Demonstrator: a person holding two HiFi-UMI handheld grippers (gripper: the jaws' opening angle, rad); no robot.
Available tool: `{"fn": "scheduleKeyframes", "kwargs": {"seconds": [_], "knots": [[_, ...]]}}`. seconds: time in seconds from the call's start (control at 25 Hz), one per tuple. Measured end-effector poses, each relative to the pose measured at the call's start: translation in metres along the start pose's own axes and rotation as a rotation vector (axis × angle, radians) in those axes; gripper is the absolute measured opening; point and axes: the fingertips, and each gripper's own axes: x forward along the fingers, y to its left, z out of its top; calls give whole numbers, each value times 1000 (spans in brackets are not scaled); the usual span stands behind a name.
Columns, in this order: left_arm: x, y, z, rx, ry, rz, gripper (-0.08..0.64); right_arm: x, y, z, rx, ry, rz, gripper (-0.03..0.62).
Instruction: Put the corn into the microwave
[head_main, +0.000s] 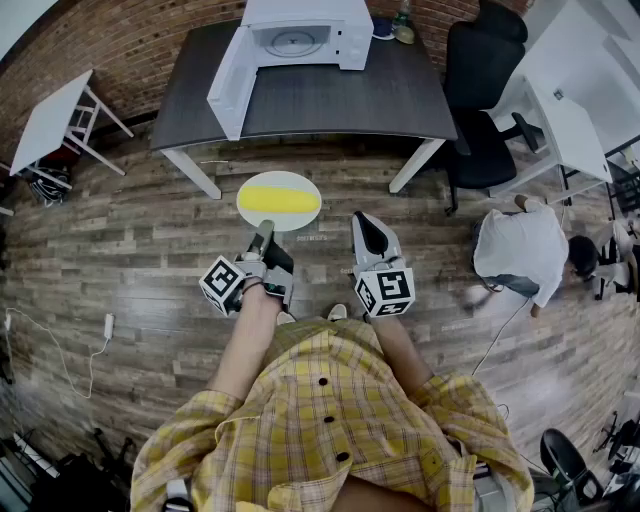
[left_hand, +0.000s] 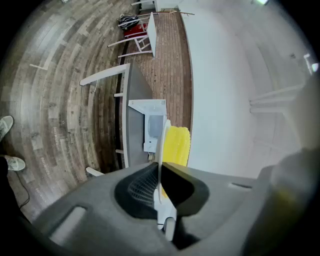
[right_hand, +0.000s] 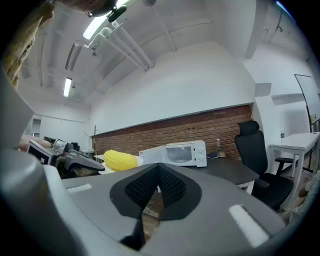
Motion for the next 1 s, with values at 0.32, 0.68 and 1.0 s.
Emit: {"fn": "scheduleKeyframes", "kwargs": {"seconds": [0.32, 0.68, 1.0], "knots": [[8, 0, -16, -22, -12, -5, 17, -3, -13, 1, -9, -2, 18, 3], [34, -4, -42, -31, -40, -22, 17, -5, -43, 0, -44, 3, 53, 3], [53, 4, -51, -32, -59, -1, 17, 1, -69, -7, -13, 3, 56, 4]]}}
